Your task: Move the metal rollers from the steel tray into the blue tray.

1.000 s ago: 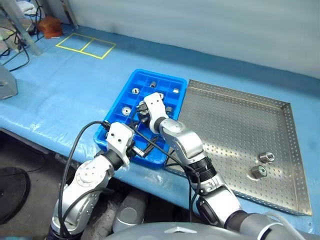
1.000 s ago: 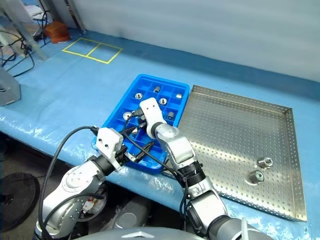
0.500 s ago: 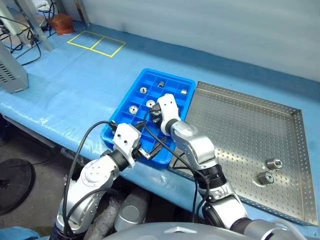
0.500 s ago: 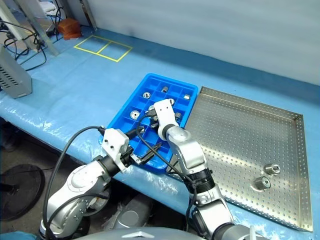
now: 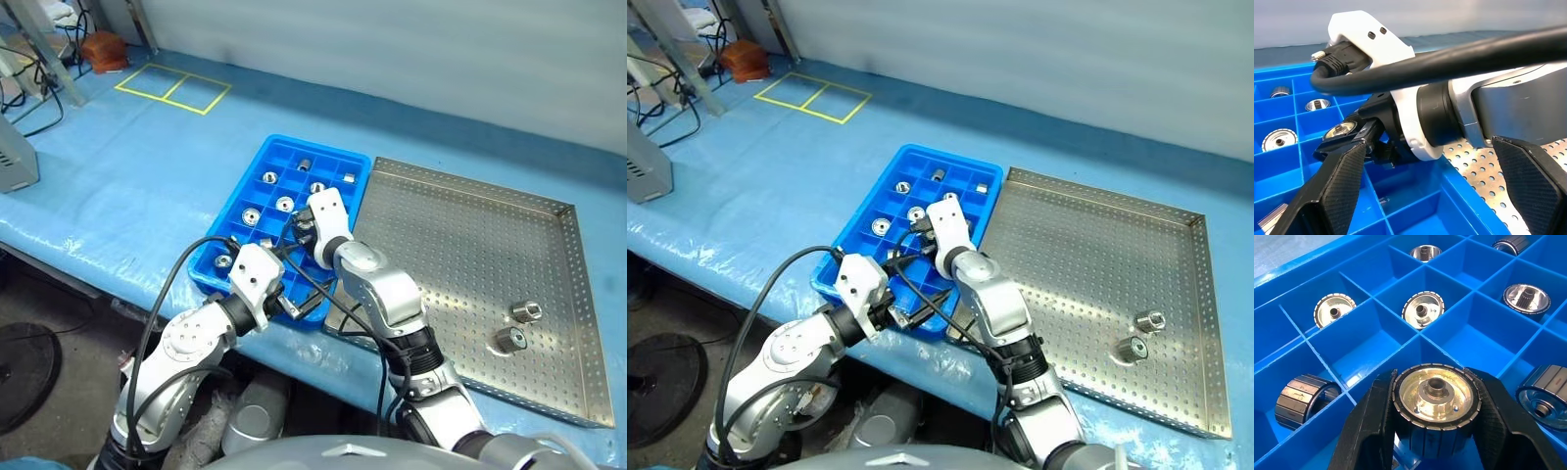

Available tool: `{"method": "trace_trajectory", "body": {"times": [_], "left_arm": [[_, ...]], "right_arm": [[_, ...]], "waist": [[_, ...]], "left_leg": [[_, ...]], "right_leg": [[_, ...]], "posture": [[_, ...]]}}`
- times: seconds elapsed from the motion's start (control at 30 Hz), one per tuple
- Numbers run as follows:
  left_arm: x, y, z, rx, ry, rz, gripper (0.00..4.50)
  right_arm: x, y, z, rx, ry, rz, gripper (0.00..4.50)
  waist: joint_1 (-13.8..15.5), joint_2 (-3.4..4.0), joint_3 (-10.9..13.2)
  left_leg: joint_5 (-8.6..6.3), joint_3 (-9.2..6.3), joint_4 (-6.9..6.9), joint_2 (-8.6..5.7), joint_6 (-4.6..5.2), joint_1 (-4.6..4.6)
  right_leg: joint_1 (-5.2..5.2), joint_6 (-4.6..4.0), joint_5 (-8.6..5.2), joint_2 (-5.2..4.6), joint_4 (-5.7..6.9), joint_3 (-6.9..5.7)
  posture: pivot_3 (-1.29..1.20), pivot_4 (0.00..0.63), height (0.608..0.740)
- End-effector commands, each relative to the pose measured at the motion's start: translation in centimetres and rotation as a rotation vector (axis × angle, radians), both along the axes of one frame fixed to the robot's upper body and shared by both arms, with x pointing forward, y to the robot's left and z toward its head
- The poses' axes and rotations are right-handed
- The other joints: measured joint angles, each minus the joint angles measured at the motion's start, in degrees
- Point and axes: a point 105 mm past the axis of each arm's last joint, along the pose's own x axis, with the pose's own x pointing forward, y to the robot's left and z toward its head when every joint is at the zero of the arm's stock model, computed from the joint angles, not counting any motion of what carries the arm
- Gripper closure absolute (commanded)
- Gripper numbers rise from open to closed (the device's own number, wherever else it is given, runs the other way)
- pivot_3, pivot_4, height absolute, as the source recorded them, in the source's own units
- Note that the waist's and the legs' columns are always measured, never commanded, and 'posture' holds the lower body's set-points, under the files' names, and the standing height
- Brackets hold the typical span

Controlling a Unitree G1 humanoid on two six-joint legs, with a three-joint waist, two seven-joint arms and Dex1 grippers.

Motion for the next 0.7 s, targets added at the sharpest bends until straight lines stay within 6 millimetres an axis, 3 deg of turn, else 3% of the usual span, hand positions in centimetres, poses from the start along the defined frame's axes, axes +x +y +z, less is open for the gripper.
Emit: {"method": "trace_trajectory", "body": {"times": [0.03, 0.23, 0.4, 0.6, 0.7], "left_arm": [[-0.2, -0.5, 0.7, -0.021, -0.035, -0.030, 0.00], [-0.9, -1.9, 0.7, -0.046, -0.015, -0.130, 0.00], [-1.2, -2.8, 0.8, -0.052, -0.012, -0.220, 0.00], [-1.4, -4.2, 0.7, -0.064, -0.003, -0.334, 0.00], [-1.5, -5.0, 0.6, -0.075, 0.004, -0.398, 0.00]], "right_arm": [[0.2, -0.1, 0.5, 0.026, -0.013, -0.015, 2.03], [0.1, -1.2, 2.2, 0.074, -0.054, -0.071, 0.14], [-0.4, -3.2, 4.2, 0.101, -0.124, -0.161, 0.06], [-1.7, -8.4, 5.4, 0.119, -0.186, -0.408, 0.06], [-3.1, -12.1, 5.5, 0.108, -0.213, -0.606, 0.06]], "waist": [[-0.2, 0.00, 0.0], [-1.0, 0.00, 0.0], [-3.6, 0.00, 0.0], [-8.6, 0.01, 0.0], [-11.3, 0.01, 0.0]], "left_leg": [[0.00, -0.01, 0.00, 0.00, 0.00, 0.00], [0.04, -0.03, 0.03, 0.00, 0.01, 0.00], [0.06, -0.02, 0.02, -0.01, 0.04, -0.01], [0.07, 0.02, -0.01, -0.04, 0.06, -0.07], [0.08, 0.02, -0.03, -0.04, 0.05, -0.07]], "right_leg": [[0.00, 0.00, 0.00, 0.00, 0.00, 0.00], [-0.05, -0.10, -0.05, -0.01, -0.04, -0.01], [-0.02, -0.21, -0.06, -0.04, -0.16, 0.00], [0.12, -0.14, 0.02, -0.33, -0.15, 0.03], [0.13, -0.08, 0.06, -0.36, -0.13, 0.02]], "posture": [[0.34, 0.150, 0.740], [0.27, 0.150, 0.740], [0.20, 0.150, 0.740], [0.08, 0.150, 0.740], [0.01, 0.150, 0.740]]}}
